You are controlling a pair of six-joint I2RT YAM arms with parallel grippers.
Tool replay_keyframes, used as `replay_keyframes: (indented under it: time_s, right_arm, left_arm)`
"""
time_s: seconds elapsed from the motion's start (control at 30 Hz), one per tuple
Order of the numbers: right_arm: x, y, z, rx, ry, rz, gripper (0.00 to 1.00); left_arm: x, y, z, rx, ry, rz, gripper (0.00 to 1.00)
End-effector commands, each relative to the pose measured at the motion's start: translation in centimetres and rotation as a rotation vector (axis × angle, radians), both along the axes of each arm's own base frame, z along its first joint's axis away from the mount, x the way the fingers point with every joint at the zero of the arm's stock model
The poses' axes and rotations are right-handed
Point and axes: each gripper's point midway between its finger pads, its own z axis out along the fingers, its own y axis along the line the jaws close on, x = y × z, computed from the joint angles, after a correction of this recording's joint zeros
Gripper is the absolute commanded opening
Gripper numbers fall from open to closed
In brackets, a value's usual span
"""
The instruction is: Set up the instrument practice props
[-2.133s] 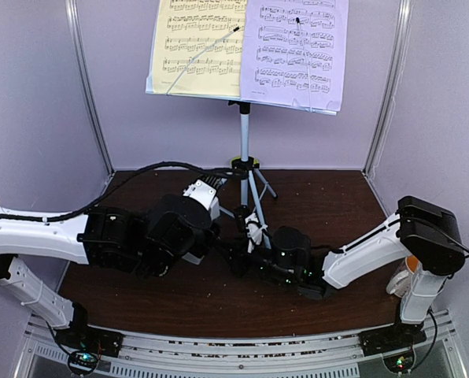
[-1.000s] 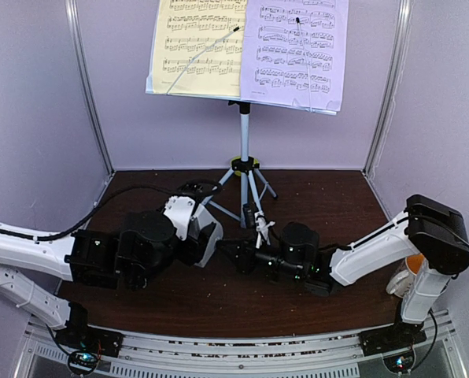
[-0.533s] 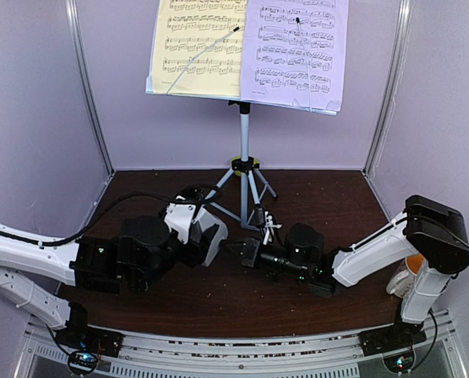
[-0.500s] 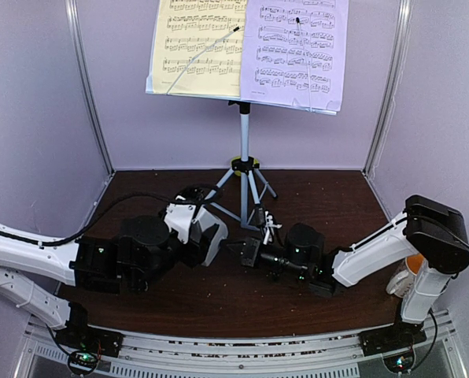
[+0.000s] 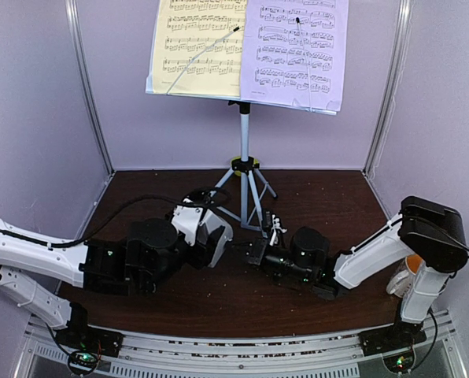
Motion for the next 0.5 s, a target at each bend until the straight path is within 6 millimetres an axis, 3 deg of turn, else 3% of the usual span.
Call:
replay_keyframes:
  time_s: [0.0, 0.47]
  right_arm:
    - [2.90, -1.74, 2.92, 0.148, 0.011, -0.116, 0.00]
    - [3.34, -2.45, 2.70, 0.251, 0.126, -0.111, 0.00]
  left_arm:
    - [-0.42, -0.86, 2.27, -0.099, -0.032, -0.036, 0.14]
    - [-0.38, -1.79, 1.83, -0.089, -0.034, -0.048, 0.14]
